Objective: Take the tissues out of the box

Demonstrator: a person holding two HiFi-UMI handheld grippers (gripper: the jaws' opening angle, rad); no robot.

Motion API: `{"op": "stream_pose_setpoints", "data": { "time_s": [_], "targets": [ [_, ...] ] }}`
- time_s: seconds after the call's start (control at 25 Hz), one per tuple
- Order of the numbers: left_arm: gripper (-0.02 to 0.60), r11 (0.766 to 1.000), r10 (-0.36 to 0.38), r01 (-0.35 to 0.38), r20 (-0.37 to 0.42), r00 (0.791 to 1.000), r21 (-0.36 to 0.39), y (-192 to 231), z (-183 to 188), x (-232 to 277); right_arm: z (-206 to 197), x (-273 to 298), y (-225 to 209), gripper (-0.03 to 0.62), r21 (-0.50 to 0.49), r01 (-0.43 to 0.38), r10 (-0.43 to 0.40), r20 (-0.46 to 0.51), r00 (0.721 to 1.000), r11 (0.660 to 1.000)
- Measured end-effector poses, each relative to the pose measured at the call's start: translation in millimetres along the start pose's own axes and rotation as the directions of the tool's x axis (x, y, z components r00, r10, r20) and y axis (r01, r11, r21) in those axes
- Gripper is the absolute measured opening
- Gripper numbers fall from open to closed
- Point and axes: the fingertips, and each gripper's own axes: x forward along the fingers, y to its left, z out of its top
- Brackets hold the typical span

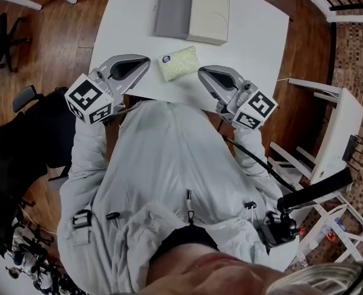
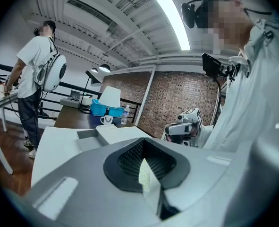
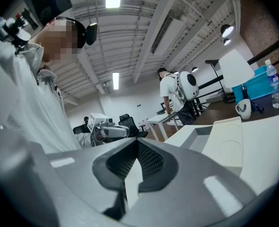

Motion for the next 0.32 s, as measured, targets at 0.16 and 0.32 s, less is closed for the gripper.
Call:
{"op": "stream_pose_setpoints", "data": {
  "time_s": [0.16,0.32],
  "targets": [
    [0.015,1.000,-0.009,0.009,0.012,1.000,-0.023,-8,2,4,0,-1,1,0.002,0.006,-0.004,0.003,0.012,1.000,1.000],
    [0.015,1.000,-0.012,0.012,0.000,1.000,-0.008,-19,1,13,-3,-6,3,0.002,0.016,-0.010,0.010,0.013,1.000,1.000]
  ]
}}
